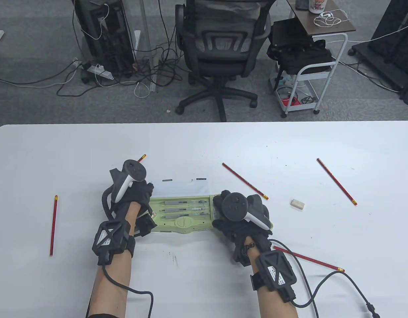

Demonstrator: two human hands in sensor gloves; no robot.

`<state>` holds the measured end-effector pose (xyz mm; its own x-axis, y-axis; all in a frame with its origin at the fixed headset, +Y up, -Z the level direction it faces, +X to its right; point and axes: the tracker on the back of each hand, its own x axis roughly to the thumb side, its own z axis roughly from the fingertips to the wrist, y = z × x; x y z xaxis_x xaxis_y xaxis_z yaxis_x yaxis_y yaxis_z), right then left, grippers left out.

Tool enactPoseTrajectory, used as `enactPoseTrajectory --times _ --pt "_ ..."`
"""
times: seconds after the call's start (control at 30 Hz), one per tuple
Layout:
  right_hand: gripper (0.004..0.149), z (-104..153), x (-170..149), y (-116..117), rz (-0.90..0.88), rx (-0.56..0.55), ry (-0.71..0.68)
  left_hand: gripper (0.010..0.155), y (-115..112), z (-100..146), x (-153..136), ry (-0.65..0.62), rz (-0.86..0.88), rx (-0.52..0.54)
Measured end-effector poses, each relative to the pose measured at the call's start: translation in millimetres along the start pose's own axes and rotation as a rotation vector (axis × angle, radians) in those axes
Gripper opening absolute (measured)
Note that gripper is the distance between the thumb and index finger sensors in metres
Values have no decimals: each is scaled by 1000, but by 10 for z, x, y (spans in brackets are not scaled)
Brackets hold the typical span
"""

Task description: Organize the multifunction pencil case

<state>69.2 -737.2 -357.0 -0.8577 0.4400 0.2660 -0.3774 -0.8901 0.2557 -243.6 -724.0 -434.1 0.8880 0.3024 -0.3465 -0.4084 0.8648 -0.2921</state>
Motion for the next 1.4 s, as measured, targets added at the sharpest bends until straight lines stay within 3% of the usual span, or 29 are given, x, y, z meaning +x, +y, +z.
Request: enactPoseTrajectory --times 0.37,0.63,1.1,1.4 --pt "75 5 -23 -3 -28 -4 6 67 157 114 -113 -65 211 61" --pt "75 6 -27 -10 -17 -9 5 61 331 334 -239 -190 312 81" --pt "75 8 -19 -5 -12 4 0 65 210 681 -319 -349 181 102" --pt "75 4 -39 -14 -51 32 -2 62 -65 823 -397 -423 16 85"
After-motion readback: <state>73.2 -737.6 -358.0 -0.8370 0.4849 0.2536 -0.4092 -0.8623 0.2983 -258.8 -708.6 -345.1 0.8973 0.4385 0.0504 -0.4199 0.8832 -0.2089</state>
